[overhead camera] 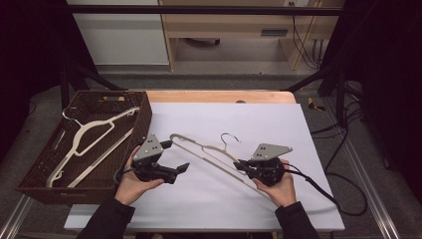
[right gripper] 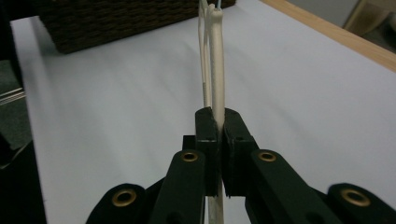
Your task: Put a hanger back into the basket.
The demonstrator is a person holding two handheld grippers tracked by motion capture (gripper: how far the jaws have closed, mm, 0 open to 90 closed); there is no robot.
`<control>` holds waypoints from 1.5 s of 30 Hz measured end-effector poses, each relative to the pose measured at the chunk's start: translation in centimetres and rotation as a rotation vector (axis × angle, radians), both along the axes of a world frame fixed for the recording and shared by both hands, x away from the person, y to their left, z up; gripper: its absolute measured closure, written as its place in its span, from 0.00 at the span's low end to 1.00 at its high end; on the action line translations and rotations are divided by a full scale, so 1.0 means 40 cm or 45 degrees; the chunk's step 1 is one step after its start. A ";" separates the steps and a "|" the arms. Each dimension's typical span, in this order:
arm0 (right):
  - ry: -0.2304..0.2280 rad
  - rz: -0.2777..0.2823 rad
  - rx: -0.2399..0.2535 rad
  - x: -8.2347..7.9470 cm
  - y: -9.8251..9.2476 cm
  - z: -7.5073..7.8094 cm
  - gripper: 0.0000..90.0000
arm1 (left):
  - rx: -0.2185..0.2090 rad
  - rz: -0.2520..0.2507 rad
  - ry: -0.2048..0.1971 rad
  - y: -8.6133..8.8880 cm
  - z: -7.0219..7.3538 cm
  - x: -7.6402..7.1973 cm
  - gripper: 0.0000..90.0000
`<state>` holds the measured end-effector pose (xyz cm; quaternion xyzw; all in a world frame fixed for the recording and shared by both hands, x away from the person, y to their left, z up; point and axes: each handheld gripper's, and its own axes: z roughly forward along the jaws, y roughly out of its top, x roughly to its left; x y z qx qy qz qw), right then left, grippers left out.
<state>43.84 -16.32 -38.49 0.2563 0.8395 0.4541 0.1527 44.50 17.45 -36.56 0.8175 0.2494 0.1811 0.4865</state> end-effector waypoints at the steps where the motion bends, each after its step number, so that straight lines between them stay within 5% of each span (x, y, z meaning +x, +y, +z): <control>1: 0.009 0.022 0.004 -0.003 0.008 0.001 0.97 | 0.005 -0.012 -0.001 -0.002 -0.001 0.000 0.13; 10: 0.078 0.193 0.035 -0.023 0.069 -0.003 0.97 | 0.079 -0.094 0.003 -0.042 -0.026 -0.004 0.26; 16: 0.096 0.235 0.022 -0.029 0.088 -0.007 0.97 | 0.151 -0.161 0.029 -0.069 -0.045 -0.007 0.48; 22: 0.124 0.267 0.024 -0.027 0.094 -0.015 0.97 | 0.155 -0.169 0.041 -0.070 -0.051 -0.004 0.67; 27: 0.133 0.284 0.020 -0.025 0.091 -0.014 0.97 | 0.205 -0.192 0.036 -0.071 -0.050 -0.009 0.72; 34: 0.109 0.204 0.012 -0.016 0.076 -0.013 0.90 | 0.241 -0.231 0.070 -0.083 -0.047 -0.021 0.84; 41: 0.044 0.095 0.036 -0.003 0.065 -0.024 0.73 | 0.218 -0.290 0.135 -0.099 -0.044 -0.034 0.92; 45: -0.005 0.058 0.021 -0.004 0.065 -0.026 0.64 | 0.161 -0.317 0.177 -0.111 -0.046 -0.041 0.95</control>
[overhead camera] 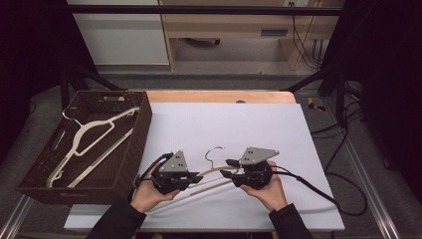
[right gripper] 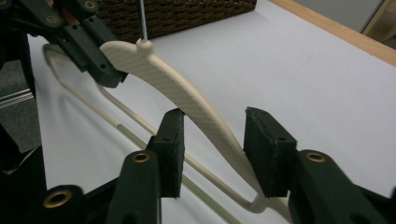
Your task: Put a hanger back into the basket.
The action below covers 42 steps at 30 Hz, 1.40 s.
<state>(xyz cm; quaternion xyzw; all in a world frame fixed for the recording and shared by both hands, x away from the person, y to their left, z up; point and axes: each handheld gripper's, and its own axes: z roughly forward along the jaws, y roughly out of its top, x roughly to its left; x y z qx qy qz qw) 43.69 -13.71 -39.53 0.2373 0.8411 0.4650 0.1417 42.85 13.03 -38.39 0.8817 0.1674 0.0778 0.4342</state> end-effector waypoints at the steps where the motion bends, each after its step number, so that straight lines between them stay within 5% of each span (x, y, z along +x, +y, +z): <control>1: -0.007 -0.001 0.004 0.000 -0.001 0.000 0.63 | -0.001 0.006 0.000 -0.001 0.001 -0.001 0.96; 7: -0.058 -0.037 0.069 -0.001 -0.028 0.016 0.47 | -0.029 0.093 0.000 0.018 0.009 0.005 0.96; 16: -0.070 -0.238 0.153 0.009 -0.140 0.019 0.28 | -0.113 0.192 -0.002 0.065 0.045 0.011 0.96; 25: -0.074 -0.405 0.193 0.017 -0.233 0.007 0.13 | -0.210 0.241 -0.061 0.122 0.111 -0.001 0.96; 32: -0.070 -0.491 0.185 0.020 -0.264 -0.007 0.09 | -0.249 0.279 -0.097 0.170 0.167 -0.004 0.96; 42: -0.061 -0.523 0.181 0.010 -0.284 -0.014 0.07 | -0.259 0.350 -0.143 0.267 0.249 0.009 0.96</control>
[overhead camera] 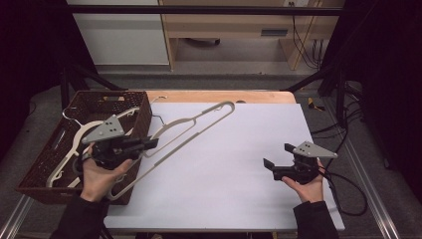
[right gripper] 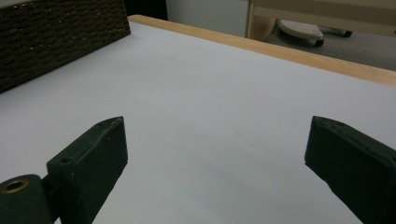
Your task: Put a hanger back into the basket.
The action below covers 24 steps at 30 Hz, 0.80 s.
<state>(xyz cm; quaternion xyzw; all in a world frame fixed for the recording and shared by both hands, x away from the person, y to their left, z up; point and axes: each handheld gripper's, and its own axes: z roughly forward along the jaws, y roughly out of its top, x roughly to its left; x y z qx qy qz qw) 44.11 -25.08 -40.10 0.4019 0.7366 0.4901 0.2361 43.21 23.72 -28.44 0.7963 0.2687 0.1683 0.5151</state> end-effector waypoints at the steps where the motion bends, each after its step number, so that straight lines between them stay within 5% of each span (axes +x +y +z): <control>1: 0.000 -0.004 -0.005 -0.001 -0.003 -0.001 0.06 | -0.003 0.004 -0.003 0.011 0.009 0.002 0.96; 11: 0.001 -0.031 0.000 -0.008 -0.015 -0.005 0.05 | 0.012 0.098 -0.038 0.133 0.066 0.033 0.96; 24: 0.008 -0.031 0.004 -0.008 -0.017 -0.007 0.05 | 0.003 0.217 -0.019 0.297 0.047 0.099 0.96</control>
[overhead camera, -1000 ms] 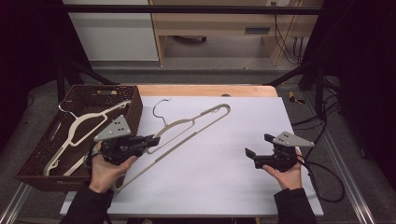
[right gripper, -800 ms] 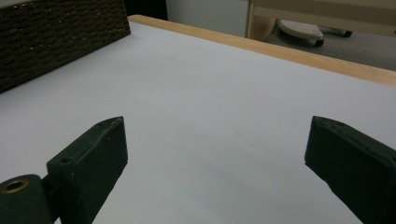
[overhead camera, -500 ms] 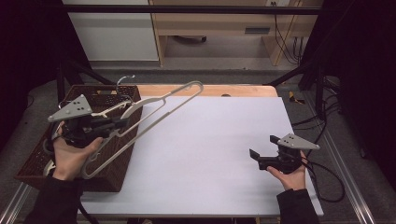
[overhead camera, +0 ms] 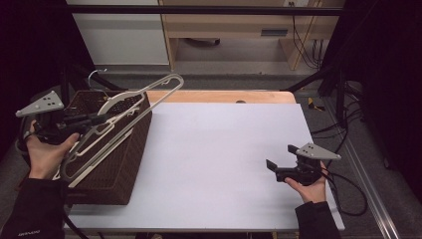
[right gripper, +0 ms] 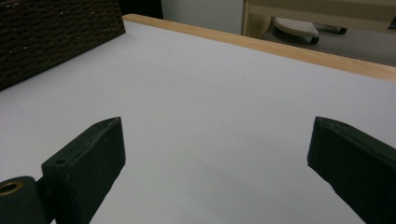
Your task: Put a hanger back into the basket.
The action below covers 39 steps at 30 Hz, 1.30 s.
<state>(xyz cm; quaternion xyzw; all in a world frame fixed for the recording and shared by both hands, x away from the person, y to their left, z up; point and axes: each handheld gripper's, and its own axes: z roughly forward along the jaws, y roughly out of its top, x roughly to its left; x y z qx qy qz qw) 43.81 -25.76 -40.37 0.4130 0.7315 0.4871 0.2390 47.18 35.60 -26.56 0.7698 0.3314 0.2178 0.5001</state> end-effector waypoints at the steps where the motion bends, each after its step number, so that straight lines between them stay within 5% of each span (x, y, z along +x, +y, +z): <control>1: 0.000 0.002 -0.001 0.001 0.000 0.000 0.05 | -0.006 0.013 0.011 0.013 -0.004 0.006 0.96; 15: 0.006 0.000 -0.005 0.002 -0.003 -0.003 0.05 | 0.001 0.149 0.080 0.165 -0.064 0.048 0.96; 31: 0.009 0.002 -0.013 0.004 -0.004 -0.005 0.05 | 0.059 0.219 0.164 0.242 -0.121 0.048 0.96; 39: 0.012 -0.002 -0.008 0.003 -0.004 -0.005 0.05 | 0.046 0.211 0.235 0.223 -0.152 0.054 0.96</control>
